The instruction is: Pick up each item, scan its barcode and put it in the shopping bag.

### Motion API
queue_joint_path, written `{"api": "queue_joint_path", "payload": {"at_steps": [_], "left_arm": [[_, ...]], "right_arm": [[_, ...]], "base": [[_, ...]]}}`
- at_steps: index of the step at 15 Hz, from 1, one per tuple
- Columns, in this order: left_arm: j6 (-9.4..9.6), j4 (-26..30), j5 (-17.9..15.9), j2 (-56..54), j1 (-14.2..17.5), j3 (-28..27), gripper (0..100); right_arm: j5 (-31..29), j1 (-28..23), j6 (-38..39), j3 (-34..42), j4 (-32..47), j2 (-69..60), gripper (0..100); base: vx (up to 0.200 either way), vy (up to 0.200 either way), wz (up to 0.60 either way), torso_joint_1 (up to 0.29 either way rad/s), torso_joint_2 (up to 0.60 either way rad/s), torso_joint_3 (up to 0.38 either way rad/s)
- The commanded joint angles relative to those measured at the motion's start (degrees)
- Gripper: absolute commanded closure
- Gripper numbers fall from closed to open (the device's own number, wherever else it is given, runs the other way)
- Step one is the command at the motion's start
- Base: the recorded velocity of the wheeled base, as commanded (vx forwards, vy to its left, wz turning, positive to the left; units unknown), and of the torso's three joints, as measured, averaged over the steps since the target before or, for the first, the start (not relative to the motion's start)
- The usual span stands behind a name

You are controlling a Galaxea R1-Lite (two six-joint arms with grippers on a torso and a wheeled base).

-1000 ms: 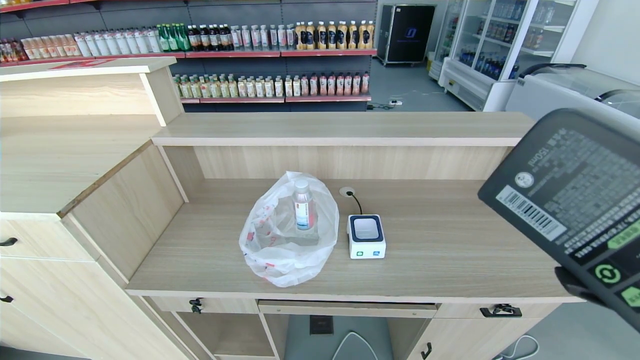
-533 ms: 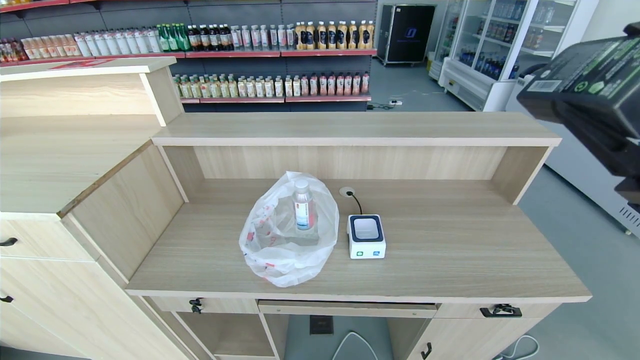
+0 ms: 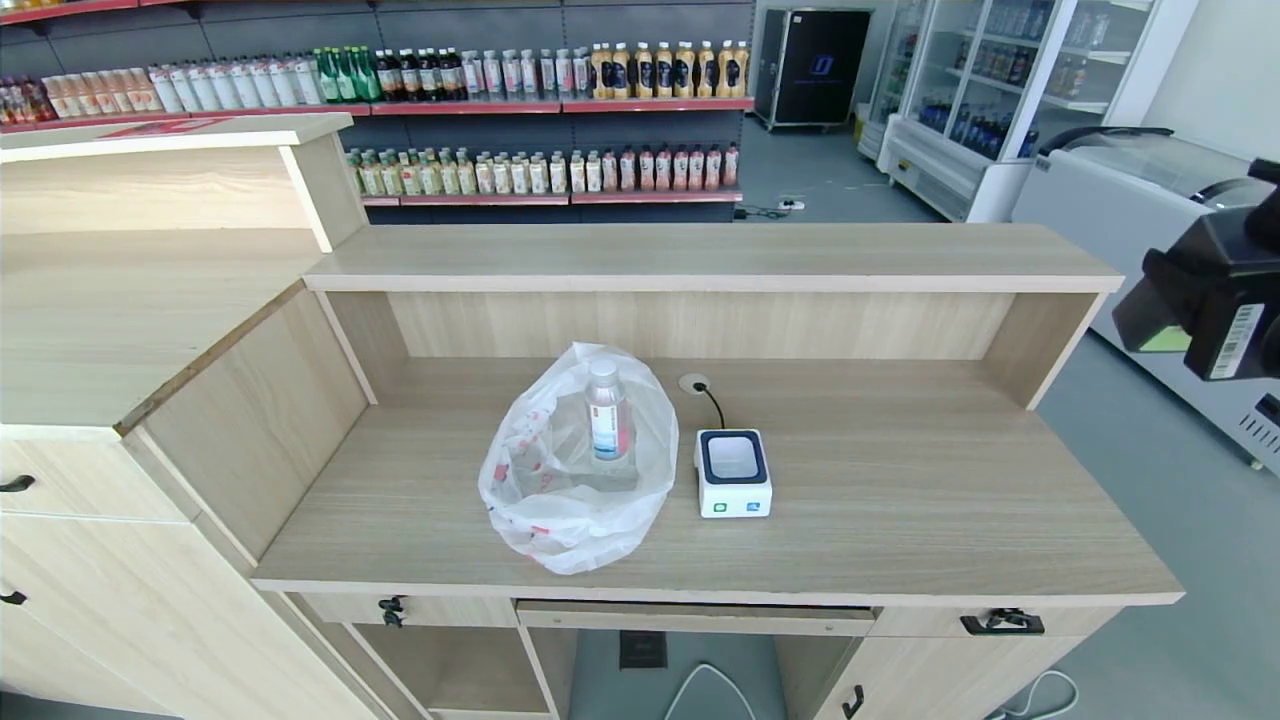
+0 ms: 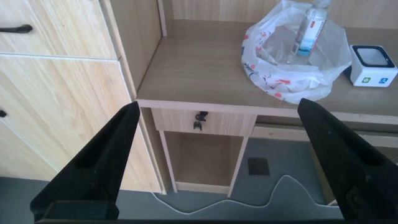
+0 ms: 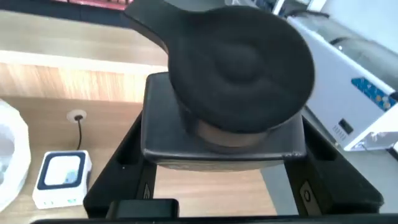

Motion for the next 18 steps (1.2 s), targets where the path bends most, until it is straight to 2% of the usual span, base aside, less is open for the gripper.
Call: {"api": "queue_joint_path", "payload": {"at_steps": [1, 2, 4, 6, 8, 12, 15, 18], "left_arm": [[-0.01, 0.0, 0.0, 0.0, 0.0, 0.0, 0], [-0.01, 0.0, 0.0, 0.0, 0.0, 0.0, 0], [-0.01, 0.0, 0.1, 0.0, 0.0, 0.0, 0], [-0.01, 0.0, 0.0, 0.0, 0.0, 0.0, 0], [-0.01, 0.0, 0.1, 0.0, 0.0, 0.0, 0], [-0.01, 0.0, 0.0, 0.0, 0.0, 0.0, 0], [-0.01, 0.0, 0.0, 0.0, 0.0, 0.0, 0], [-0.01, 0.0, 0.0, 0.0, 0.0, 0.0, 0]], "right_arm": [[1.0, -4.9, 6.1, -0.2, 7.2, 1.4, 100], [1.8, -7.1, 9.8, -0.5, 11.6, 1.8, 100], [4.1, -12.2, 12.2, -0.5, 17.3, 2.3, 100], [9.0, -16.0, 12.2, -0.5, 18.1, 2.6, 100], [9.7, -16.7, 15.6, -1.3, 15.1, 5.4, 100], [12.0, -16.5, 16.9, -3.4, 14.6, 9.3, 100], [23.0, -16.7, 28.4, -3.8, 14.2, 10.5, 100], [24.1, -17.8, 37.3, -3.5, 14.2, 13.6, 100]], "base": [[0.000, 0.000, 0.00, 0.000, 0.00, 0.000], [0.000, 0.000, 0.00, 0.000, 0.00, 0.000], [0.000, 0.000, 0.00, 0.000, 0.00, 0.000], [0.000, 0.000, 0.00, 0.000, 0.00, 0.000], [0.000, 0.000, 0.30, -0.001, 0.00, 0.001], [0.000, 0.000, 0.60, -0.001, 0.00, 0.005], [0.000, 0.000, 0.20, 0.002, 0.00, -0.001], [0.000, 0.000, 0.00, 0.000, 0.00, 0.000]]}}
